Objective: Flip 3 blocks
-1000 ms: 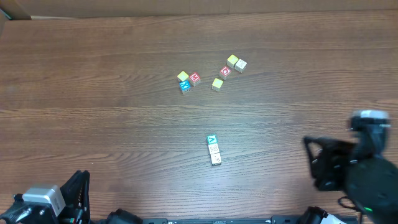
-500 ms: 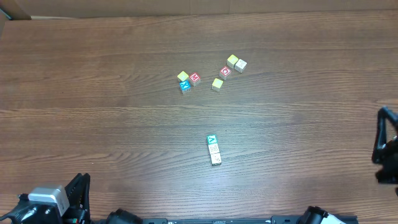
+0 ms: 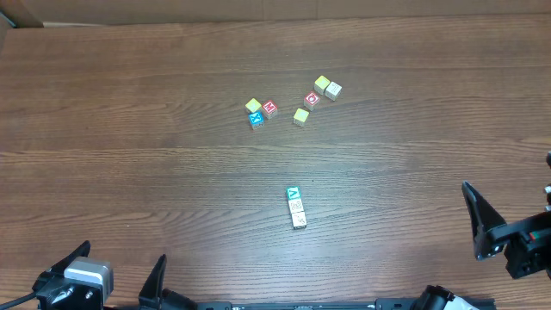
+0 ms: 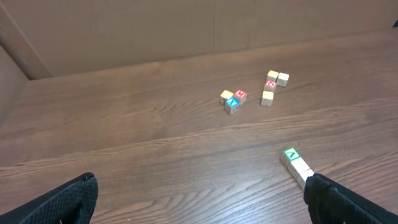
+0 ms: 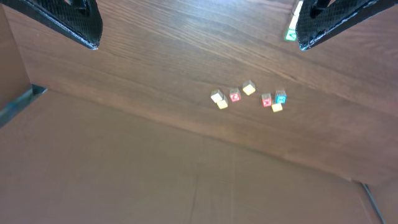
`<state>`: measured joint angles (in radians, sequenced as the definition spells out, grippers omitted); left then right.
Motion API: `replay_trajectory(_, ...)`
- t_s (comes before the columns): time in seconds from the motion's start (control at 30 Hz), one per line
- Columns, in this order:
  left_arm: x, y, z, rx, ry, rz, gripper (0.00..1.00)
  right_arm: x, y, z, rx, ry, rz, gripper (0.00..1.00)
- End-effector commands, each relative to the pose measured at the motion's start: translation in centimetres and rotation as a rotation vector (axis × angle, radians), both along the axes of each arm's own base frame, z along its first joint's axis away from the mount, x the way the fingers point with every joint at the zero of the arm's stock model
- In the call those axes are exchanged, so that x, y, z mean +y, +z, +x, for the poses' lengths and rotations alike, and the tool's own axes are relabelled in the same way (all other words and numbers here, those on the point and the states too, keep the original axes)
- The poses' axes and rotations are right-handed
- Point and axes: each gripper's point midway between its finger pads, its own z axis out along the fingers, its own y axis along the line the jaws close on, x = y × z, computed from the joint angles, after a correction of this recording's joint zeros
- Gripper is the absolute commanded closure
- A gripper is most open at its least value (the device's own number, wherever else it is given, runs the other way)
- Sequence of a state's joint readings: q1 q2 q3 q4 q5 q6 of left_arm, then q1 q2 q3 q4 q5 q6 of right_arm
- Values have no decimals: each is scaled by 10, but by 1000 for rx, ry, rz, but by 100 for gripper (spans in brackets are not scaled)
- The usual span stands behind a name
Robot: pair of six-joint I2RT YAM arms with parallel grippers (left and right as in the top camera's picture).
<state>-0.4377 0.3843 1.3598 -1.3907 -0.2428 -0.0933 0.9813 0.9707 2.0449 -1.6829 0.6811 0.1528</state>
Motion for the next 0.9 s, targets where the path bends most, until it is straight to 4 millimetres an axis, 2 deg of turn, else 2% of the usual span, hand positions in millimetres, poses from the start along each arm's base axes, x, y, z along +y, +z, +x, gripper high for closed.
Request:
replay_trajectory(0.0, -2, -1, 0, 3, -15, 17, 0, 2, -1, -3, 9, 30, -9, 0)
replay_trajectory(0.17, -1, -3, 0, 12, -16, 21, 0, 2, -1, -4, 9, 32, -7, 0)
replay_trajectory(0.43, 3, -24, -10, 101, -17, 61, 0, 2, -1, -4, 9, 32, -7, 0)
replay_trajectory(0.87, 3, -25, -11, 102, -16, 62, 0, 2, -1, -4, 9, 32, -7, 0)
